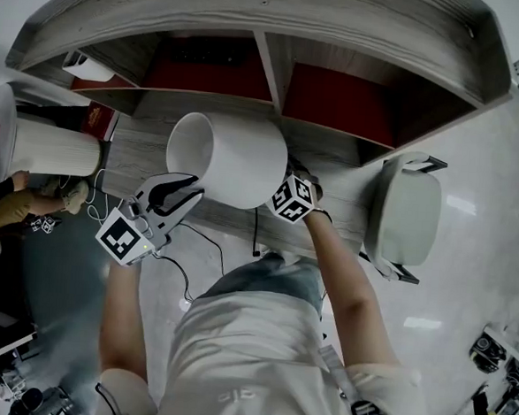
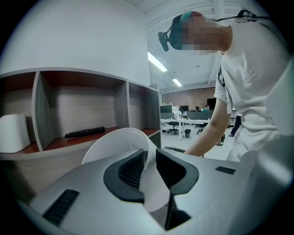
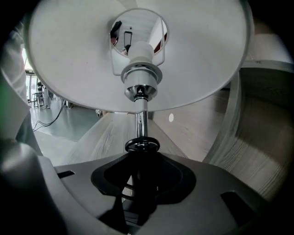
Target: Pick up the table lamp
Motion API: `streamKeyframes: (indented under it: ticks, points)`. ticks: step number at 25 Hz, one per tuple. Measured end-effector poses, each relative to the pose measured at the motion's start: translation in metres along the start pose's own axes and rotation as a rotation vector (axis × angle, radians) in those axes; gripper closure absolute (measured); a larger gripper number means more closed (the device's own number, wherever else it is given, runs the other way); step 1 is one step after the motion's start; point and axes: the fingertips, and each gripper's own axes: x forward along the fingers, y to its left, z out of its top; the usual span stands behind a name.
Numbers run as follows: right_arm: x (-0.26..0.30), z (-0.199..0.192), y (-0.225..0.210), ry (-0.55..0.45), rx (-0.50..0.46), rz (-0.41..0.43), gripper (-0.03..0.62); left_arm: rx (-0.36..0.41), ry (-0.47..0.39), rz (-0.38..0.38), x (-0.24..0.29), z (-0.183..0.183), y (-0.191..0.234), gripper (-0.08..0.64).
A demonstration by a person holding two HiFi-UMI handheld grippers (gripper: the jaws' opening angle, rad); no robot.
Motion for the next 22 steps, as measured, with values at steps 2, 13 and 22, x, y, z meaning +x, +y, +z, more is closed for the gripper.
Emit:
streamKeyframes:
  ticks: [2,13,22]
  points:
    - [0.000,0.003,-0.005,0.009,-0.004,-0.011,0.415,0.003,-0.019,0.010,-0.002,0.002,0.002,0.463]
    - [-0.017,0.040,0.010,0.162,-0.076,0.142,0.416,-0.053,-0.150,0.123,-0.044,0.019,0.023,0.463]
    - [-0.049,0.058,0.030,0.335,-0.142,0.257,0.416,-0.174,-0.279,0.234,-0.084,0.023,0.021,0.463]
